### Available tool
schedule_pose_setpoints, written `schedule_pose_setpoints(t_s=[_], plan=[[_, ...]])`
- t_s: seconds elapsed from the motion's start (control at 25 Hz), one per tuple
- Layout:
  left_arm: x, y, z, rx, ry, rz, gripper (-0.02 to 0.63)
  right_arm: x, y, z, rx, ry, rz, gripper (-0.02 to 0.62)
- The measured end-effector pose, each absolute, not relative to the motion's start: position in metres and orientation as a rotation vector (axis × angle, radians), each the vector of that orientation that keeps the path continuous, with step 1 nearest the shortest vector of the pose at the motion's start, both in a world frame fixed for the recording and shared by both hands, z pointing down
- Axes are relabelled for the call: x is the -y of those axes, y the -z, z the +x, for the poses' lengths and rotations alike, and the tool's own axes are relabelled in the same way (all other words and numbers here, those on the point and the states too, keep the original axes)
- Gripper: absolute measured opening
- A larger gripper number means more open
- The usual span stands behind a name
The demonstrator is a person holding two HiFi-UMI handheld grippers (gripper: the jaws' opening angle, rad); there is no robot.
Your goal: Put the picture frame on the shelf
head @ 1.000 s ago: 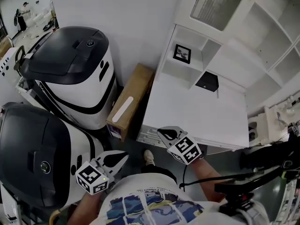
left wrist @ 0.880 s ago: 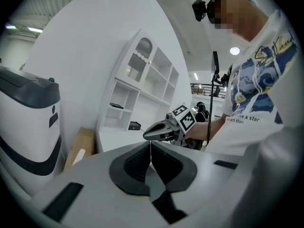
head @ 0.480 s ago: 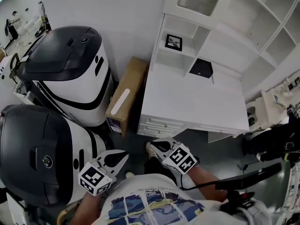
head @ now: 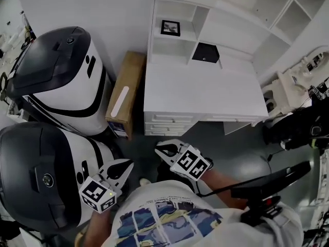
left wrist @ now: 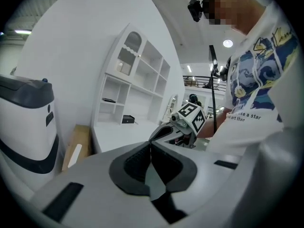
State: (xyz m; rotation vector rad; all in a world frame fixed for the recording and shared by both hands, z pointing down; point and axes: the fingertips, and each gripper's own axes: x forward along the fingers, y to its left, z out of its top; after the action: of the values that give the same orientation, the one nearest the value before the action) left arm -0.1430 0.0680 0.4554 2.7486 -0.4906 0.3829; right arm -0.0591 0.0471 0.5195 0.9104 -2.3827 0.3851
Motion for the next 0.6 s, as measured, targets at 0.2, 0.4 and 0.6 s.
schedule_pose_setpoints(t_s=[0.2,0.4,0.6], plan=[[-0.0689,-0.4583,-0.1374,0.459,-0.389,2.744,0.014,-0.0478,-0.5148,-0.0636,2.388,-0.394,0.903,0.025],[-0.0657,-0.4609,-0.1374,0.466,-0.399,2.727,0.014,-0.0452,-0.5106,-0.0657,2.402,-0.386,0.889,0.025],[-0.0659,-0.4624,-0.1348,0.475,-0.415,2.727,0.014,-0.0442,-0.5091,-0.0656,2.407,-0.367,0.870,0.025]])
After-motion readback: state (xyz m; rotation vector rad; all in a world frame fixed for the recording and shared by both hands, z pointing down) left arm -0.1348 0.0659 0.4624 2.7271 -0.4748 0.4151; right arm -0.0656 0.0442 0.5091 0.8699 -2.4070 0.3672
